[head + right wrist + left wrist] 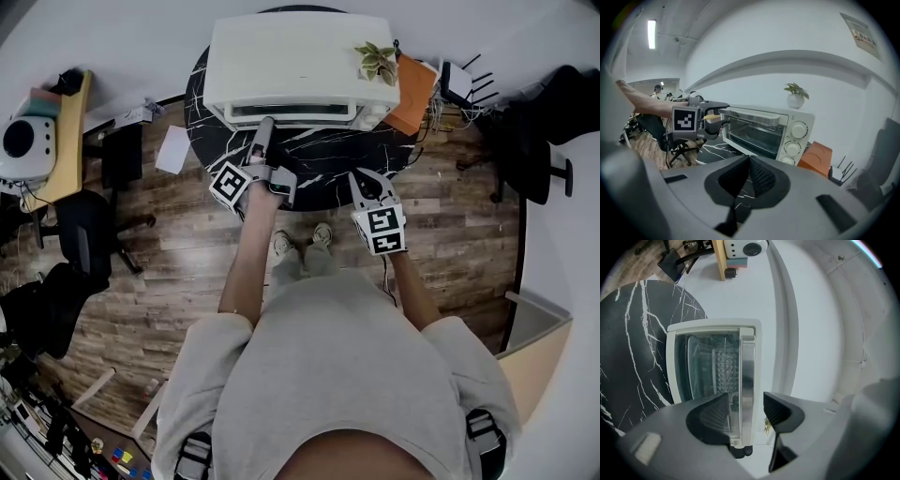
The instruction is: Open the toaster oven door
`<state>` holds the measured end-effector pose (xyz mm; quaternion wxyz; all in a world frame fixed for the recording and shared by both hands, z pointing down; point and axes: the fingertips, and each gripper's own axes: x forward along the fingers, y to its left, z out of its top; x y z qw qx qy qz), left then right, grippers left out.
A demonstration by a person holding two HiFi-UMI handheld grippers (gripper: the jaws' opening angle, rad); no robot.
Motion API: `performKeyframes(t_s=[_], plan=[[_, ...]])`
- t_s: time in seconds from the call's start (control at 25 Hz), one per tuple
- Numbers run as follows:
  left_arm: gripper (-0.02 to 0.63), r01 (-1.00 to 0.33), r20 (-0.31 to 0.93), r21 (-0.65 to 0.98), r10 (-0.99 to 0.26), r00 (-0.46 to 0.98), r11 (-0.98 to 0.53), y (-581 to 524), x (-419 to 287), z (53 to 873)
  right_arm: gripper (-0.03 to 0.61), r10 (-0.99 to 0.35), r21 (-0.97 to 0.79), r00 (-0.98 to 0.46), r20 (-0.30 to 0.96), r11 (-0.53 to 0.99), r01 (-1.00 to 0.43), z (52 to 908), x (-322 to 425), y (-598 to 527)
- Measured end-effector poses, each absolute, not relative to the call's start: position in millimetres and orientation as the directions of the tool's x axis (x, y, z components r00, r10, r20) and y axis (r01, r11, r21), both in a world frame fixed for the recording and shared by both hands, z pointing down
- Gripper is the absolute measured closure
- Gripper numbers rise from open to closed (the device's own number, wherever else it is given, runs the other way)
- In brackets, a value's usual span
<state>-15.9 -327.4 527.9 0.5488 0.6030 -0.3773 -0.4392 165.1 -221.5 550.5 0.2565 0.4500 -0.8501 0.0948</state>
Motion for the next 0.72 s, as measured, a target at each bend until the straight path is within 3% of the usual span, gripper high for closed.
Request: performKeyframes(t_s=[0.72], plan=[[0.396, 0.025, -0.064, 0.998, -0.940, 0.335, -0.059, -351, -14, 532, 0.565, -0.725, 0.063, -0.440, 0.529, 0.551, -0.832, 554, 175, -228]])
